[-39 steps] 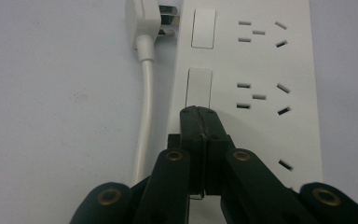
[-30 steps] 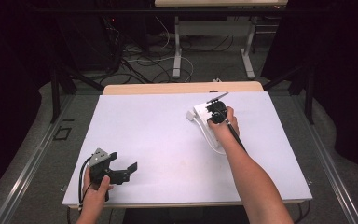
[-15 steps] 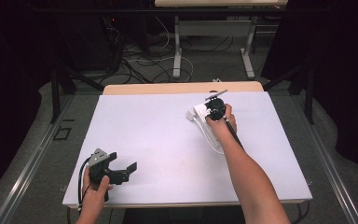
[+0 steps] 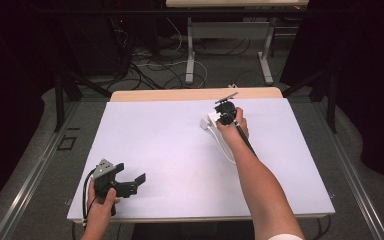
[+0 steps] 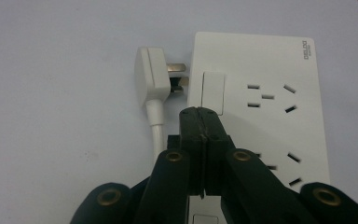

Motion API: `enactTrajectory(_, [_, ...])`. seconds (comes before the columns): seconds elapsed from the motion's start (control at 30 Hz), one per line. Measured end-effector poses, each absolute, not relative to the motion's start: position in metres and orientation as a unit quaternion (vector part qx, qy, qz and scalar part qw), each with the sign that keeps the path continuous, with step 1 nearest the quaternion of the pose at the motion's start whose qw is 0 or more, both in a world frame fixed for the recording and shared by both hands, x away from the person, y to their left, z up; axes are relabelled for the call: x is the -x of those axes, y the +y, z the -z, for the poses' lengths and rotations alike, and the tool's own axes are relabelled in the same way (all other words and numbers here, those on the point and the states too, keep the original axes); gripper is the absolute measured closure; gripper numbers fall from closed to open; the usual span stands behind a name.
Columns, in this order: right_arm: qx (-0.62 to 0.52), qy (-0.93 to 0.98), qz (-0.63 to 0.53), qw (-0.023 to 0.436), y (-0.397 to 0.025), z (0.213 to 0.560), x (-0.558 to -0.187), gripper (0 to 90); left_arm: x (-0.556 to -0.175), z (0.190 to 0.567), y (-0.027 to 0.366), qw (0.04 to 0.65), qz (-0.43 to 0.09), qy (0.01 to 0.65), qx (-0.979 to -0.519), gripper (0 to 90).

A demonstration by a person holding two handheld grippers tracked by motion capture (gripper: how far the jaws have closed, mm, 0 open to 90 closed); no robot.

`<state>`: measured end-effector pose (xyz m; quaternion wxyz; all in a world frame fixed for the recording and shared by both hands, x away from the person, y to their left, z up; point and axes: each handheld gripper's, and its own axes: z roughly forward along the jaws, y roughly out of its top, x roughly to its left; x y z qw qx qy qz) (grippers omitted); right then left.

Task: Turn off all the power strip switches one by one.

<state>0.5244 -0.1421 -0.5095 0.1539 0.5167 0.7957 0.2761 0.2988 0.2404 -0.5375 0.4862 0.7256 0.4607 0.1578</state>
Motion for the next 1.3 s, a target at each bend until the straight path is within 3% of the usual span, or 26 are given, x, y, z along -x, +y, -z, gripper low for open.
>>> enactTrajectory(1.3, [-0.528,0.794,-0.26,0.151,-0.1454,0.5167,-0.5307,90.0,-0.2969,0.5375,0.2424,0.485,-0.158,0.465,-0.724,1.0])
